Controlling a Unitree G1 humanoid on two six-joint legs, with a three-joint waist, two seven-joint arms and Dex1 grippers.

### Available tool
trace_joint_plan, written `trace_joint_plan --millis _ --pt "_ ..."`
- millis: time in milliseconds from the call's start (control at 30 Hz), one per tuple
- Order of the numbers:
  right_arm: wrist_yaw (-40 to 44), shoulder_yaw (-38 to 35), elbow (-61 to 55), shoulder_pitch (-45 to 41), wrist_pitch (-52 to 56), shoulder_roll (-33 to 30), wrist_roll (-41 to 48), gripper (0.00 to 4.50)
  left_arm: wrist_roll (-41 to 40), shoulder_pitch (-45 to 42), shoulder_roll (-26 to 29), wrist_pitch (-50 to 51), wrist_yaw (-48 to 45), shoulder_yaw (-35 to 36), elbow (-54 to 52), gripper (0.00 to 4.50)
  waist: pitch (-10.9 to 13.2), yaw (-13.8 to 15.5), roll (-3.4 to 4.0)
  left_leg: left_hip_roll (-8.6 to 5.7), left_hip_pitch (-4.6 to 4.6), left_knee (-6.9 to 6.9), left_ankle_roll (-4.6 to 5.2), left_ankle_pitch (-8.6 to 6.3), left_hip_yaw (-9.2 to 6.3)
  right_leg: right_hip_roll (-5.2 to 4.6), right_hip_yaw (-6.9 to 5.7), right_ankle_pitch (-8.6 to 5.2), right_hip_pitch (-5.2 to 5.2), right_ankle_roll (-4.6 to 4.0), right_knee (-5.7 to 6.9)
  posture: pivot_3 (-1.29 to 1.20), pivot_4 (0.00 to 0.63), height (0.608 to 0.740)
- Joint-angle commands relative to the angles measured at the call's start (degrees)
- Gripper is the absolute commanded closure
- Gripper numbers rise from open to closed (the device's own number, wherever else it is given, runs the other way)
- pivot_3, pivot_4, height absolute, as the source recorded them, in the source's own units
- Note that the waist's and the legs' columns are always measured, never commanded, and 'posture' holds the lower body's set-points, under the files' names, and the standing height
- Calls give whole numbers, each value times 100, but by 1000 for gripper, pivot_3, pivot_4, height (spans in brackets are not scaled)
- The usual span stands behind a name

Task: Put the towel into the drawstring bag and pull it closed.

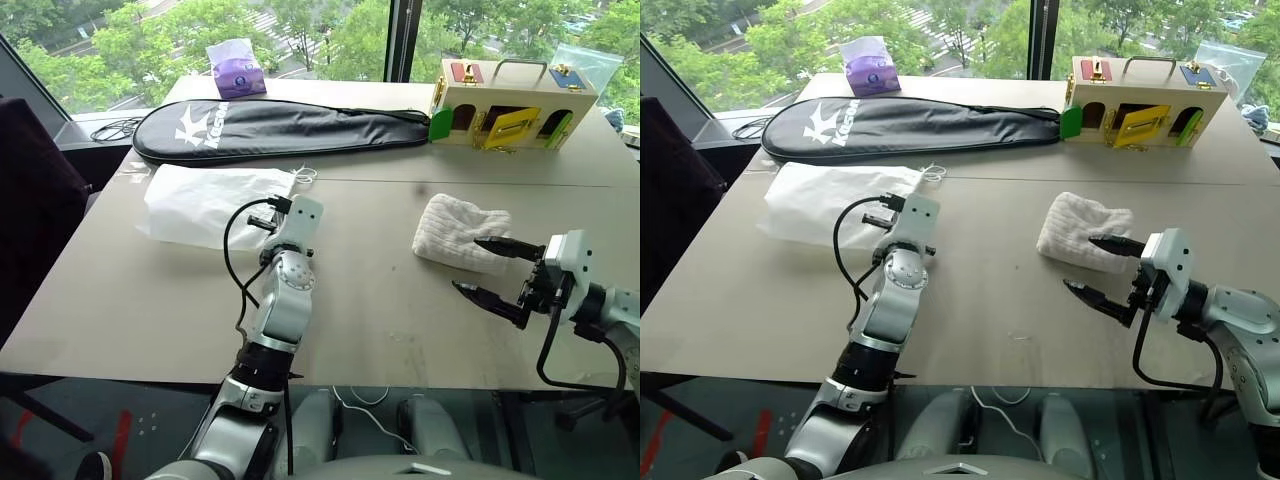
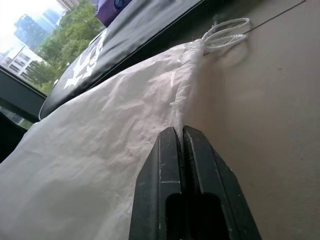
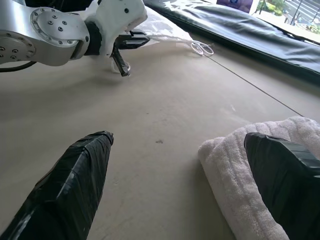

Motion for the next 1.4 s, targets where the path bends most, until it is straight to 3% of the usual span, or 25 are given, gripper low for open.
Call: trace_joint_plan --millis 33,133,367,533,633,800,933,1100,1267,1400 --pt "20 -65 -44 -122 -109 -7 7 0 -716 82 131 -682 -768 297 -714 4408 0 0 0 0 0 1 0 0 0 -4 1 0 -1 0 2 0 150 740" --pt "24 -47 24 -209 -96 -1 -11 0 -1634 252 329 -1439 -1680 598 -1077 4408 -1 -2 2 0 -3 2 0 0 5 -35 3 0 -8 -1 4 0 150 740" --pt "-494 232 462 -565 -490 126 -895 0 -2425 449 1199 -2025 -2944 893 -1402 4408 -2 -12 4 -1 0 2 0 0 13 -30 3 0 -10 -4 6 0 150 740" --pt "-1324 995 805 -925 -683 383 -2219 0 -2983 -45 1647 -1683 -3686 1093 -1228 4408 0 -9 3 -3 -6 27 1 0 13 -6 -3 0 -8 -3 10 0 150 740" --pt "-1605 1465 1024 -972 -1052 182 -3240 0 -3184 -253 1905 -1336 -3952 1133 -1217 4408 1 -13 7 -2 -6 30 0 1 14 4 1 0 -9 -2 15 0 150 740" --pt "-2464 1713 1670 -1119 -1958 -34 -4572 0 -3502 -598 2147 -945 -4149 1291 -1286 4408 3 -22 4 -2 -7 34 -9 6 18 11 6 0 -9 0 15 0 150 740" --pt "-2663 1862 1932 -1209 -2251 -146 -5083 0 -3789 -662 2165 -729 -4229 1408 -1366 4408 4 -29 5 2 -3 34 -23 15 20 19 11 -1 -9 0 16 0 150 740" --pt "-2949 1828 2199 -1340 -2504 21 -5229 0 -4493 -160 2282 -434 -4639 1683 -1676 4408 4 -98 5 6 -2 35 -24 16 24 20 18 0 -8 0 17 0 150 740" --pt "-2648 1731 2072 -1077 -2700 208 -4569 0 -3976 1218 2902 -1760 -5252 1554 -1578 4408 7 -179 9 11 8 28 -24 15 33 21 31 -1 -7 -2 17 0 150 740" --pt "-2416 1632 1800 -793 -2612 266 -4197 0 -3877 1706 2725 -2276 -5101 1603 -1307 4408 8 -113 6 12 1 30 0 1 21 17 20 -13 -8 -25 16 0 150 740"
